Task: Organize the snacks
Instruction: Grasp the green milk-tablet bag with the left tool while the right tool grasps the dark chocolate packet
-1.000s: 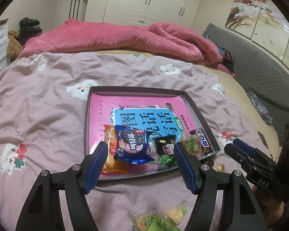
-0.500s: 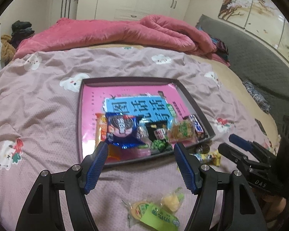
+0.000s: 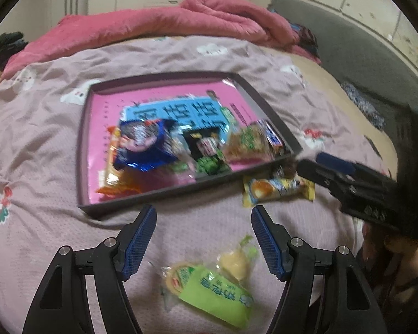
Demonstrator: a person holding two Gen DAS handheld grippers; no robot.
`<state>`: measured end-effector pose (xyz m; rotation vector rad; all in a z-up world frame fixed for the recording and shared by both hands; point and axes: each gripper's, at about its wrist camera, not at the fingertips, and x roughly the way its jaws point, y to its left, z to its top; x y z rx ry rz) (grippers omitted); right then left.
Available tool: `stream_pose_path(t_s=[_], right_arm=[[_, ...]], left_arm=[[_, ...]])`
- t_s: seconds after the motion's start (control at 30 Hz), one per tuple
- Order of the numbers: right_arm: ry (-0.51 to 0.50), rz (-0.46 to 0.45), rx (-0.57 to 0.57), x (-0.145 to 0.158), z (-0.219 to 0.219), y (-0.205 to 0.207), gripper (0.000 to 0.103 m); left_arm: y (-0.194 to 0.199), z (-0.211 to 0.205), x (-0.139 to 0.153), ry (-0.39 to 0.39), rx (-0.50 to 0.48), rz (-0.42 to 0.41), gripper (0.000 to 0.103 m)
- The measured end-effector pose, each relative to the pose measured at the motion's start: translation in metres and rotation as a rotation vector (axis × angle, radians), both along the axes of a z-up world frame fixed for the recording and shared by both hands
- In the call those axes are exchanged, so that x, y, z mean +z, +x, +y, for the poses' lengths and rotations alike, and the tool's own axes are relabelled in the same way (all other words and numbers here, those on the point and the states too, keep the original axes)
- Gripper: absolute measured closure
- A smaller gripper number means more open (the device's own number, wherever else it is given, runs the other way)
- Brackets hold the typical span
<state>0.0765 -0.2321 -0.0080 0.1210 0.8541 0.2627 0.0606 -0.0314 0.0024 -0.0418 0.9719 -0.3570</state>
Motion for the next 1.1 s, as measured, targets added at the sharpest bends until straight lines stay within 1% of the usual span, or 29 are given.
stream_pose_path(t_s=[0.03, 0.07, 0.1, 0.2, 0.4, 0.5, 0.7, 0.9, 1.0, 1.03, 1.07, 1.1], right_arm=[[-0.007, 0.022, -0.006, -0.003, 0.000, 0.004, 0.036], [-0.004, 0.044, -0.008, -0.008, -0.001, 0.008, 0.039], [-0.007, 0.062, -0.015, -0.011, -0.002, 0.010, 0.045], [-0.008, 0.102, -0.027, -0.019, -0.003, 0.018, 0.055], [-0.033, 0.152, -0.013, -0.028, -0.002, 0.032, 0.064], [-0.057, 0.168, -0.003, -0.032, 0.001, 0.037, 0.066], [-0.091, 0.204, 0.042, -0.037, 0.004, 0.040, 0.067], [-0.117, 0.254, 0.101, -0.040, 0.007, 0.048, 0.067], [-0.112, 0.276, 0.115, -0.041, 0.007, 0.053, 0.067], [-0.105, 0.276, 0.115, -0.041, 0.006, 0.054, 0.067], [-0.103, 0.272, 0.113, -0.041, 0.006, 0.053, 0.069], [-0.106, 0.261, 0.115, -0.040, 0.006, 0.052, 0.072]], left_arm=[[-0.001, -0.003, -0.002, 0.008, -0.012, 0.004, 0.031], [-0.002, -0.006, -0.003, 0.013, -0.024, 0.008, 0.031], [-0.003, -0.010, -0.005, 0.023, -0.042, 0.012, 0.031], [-0.006, -0.020, -0.010, 0.056, -0.080, 0.014, 0.031], [-0.012, -0.038, -0.024, 0.136, -0.163, 0.035, 0.031], [-0.012, -0.042, -0.028, 0.155, -0.181, 0.042, 0.031], [-0.014, -0.047, -0.036, 0.189, -0.223, 0.065, 0.031], [-0.011, -0.053, -0.045, 0.197, -0.250, 0.088, 0.031], [-0.011, -0.056, -0.048, 0.209, -0.259, 0.085, 0.031], [-0.011, -0.056, -0.049, 0.208, -0.258, 0.086, 0.031], [-0.010, -0.056, -0.050, 0.206, -0.257, 0.087, 0.032], [-0.010, -0.056, -0.051, 0.204, -0.255, 0.087, 0.036]])
